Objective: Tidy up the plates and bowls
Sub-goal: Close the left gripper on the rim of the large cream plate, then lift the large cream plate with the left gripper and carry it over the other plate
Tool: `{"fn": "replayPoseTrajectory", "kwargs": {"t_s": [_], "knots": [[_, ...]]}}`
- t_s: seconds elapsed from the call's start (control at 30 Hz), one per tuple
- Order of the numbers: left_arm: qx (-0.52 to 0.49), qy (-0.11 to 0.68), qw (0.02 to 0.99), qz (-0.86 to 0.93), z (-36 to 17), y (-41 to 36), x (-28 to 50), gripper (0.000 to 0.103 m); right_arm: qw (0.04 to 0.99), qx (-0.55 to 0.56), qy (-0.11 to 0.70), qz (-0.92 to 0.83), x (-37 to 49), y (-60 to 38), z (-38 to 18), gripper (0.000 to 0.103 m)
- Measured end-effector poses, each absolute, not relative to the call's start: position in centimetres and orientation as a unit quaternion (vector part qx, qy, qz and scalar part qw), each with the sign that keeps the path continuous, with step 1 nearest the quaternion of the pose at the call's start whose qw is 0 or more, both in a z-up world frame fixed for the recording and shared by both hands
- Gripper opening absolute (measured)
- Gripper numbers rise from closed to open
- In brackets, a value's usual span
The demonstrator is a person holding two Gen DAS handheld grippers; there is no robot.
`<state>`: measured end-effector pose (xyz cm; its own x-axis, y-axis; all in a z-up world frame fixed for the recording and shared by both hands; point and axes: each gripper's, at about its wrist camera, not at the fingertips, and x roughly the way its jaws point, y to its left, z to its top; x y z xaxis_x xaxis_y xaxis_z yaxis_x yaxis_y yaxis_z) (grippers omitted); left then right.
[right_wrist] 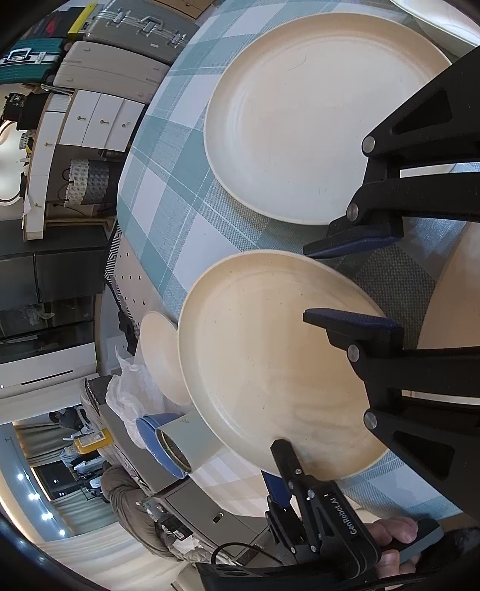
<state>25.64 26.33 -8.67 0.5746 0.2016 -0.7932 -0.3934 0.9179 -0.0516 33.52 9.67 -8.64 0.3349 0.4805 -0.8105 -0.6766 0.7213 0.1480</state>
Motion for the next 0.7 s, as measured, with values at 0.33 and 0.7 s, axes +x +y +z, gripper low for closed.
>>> {"fn": "replayPoseTrajectory", "kwargs": {"t_s": [0.33, 0.7], "knots": [[-0.088, 0.431, 0.879, 0.181, -8.7, 25.8, 25.5, 0.019, 0.815, -0.124, 0.444, 0.350, 33.1, 9.9, -8.5, 0.026], [-0.084, 0.420, 0.884, 0.186, -7.5, 25.6, 24.7, 0.019, 0.819, -0.121, 0.434, 0.354, 32.5, 9.9, -7.8, 0.026]]}}
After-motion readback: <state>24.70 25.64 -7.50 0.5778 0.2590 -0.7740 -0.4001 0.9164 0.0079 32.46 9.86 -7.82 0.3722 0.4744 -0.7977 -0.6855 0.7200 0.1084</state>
